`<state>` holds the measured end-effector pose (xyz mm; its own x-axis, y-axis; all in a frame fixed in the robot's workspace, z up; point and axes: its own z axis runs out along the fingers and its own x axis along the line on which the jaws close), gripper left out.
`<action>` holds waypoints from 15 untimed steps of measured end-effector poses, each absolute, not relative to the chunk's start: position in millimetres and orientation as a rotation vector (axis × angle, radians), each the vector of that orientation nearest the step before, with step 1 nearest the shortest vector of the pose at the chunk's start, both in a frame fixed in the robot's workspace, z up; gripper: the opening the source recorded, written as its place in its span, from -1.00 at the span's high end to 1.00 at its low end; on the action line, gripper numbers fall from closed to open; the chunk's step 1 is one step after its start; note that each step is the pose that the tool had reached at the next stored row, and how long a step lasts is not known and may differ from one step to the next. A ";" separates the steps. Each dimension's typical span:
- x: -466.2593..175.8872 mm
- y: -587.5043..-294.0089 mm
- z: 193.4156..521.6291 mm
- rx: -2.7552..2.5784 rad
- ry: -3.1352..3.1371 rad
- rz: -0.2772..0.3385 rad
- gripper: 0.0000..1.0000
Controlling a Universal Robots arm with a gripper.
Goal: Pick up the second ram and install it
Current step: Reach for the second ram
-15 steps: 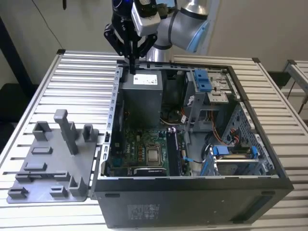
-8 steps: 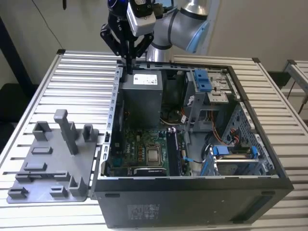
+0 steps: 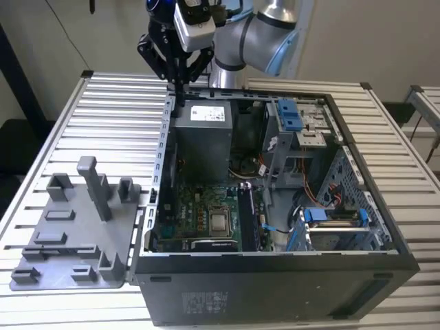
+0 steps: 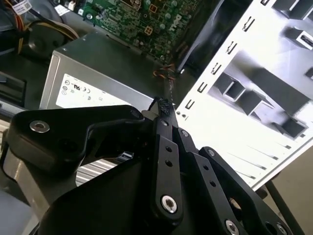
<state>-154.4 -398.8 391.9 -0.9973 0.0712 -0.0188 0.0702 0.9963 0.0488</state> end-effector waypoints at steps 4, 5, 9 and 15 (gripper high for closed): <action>-159.9 -398.8 391.9 0.110 3.118 0.075 0.79; -161.2 -398.8 391.9 0.110 3.118 0.075 0.79; -165.5 -398.8 391.8 0.111 3.118 0.075 0.79; -169.7 -398.8 391.8 0.111 3.119 0.075 0.79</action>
